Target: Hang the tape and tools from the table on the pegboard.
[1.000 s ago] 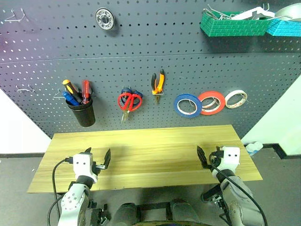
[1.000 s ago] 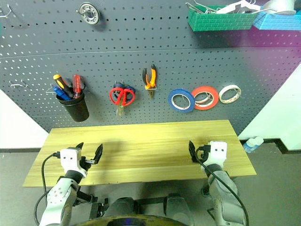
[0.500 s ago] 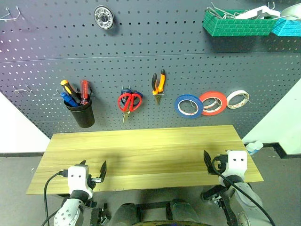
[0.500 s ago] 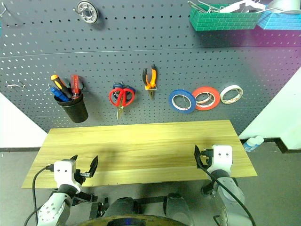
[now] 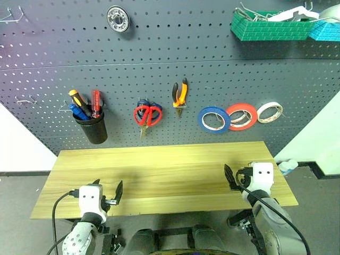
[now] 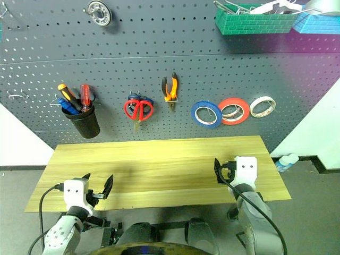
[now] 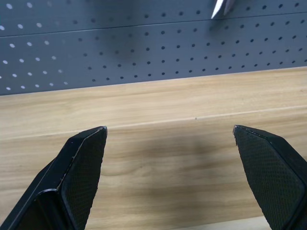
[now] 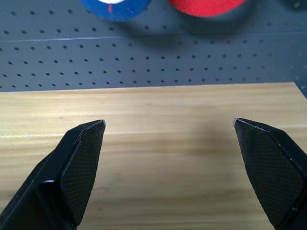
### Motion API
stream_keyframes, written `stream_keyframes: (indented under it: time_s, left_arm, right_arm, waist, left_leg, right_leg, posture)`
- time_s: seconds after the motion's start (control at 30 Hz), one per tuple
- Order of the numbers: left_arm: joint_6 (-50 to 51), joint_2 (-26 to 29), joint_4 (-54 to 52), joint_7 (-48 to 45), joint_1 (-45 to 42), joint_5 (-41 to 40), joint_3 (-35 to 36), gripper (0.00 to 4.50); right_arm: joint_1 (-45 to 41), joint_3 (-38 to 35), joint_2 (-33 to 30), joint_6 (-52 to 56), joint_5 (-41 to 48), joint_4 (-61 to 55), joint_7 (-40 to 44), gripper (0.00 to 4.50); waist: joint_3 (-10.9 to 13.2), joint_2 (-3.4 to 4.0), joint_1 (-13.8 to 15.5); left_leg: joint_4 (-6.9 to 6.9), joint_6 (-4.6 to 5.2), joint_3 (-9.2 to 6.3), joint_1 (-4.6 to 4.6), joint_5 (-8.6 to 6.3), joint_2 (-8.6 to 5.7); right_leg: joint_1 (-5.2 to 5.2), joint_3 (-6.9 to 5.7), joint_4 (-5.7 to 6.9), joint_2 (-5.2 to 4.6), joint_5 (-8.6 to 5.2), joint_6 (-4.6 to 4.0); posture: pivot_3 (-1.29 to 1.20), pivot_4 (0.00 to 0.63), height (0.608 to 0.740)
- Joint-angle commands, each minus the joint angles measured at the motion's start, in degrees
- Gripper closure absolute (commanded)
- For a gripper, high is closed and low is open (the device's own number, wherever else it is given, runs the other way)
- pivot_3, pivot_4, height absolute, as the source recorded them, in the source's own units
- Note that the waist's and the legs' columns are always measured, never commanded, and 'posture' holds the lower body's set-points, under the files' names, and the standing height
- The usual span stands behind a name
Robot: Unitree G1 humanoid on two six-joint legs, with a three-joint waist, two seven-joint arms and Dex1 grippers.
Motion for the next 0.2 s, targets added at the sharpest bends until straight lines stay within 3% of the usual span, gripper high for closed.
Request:
stream_keyframes:
  time_s: [0.03, 0.2]
  left_arm:
    - [-0.02, 0.53, -0.72, -0.77, -0.57, 0.04, -0.39, 0.08]
    - [0.58, 0.66, -0.77, -1.14, -1.11, -0.12, -0.31, 0.08]
  right_arm:
    - [-1.79, -0.25, -0.68, 0.56, 0.5, -2.79, 0.21, 0.0]
    - [-0.49, -0.04, -0.37, -0.02, 0.59, -3.07, 0.33, 0.0]
  waist:
    - [-0.01, 0.0, -0.04]
    - [-0.01, 0.0, -0.05]
  left_leg:
    - [0.0, 0.0, 0.0, 0.02, 0.0, 0.0]
    - [-0.01, 0.0, 0.0, 0.02, 0.0, 0.0]
  right_leg:
    - [0.02, 0.0, 0.0, 0.0, 0.0, 0.0]
    - [0.01, -0.01, 0.01, 0.0, 0.0, 0.0]
  posture:
    - [-0.05, 0.0, 0.736]
    - [-0.06, 0.0, 0.736]
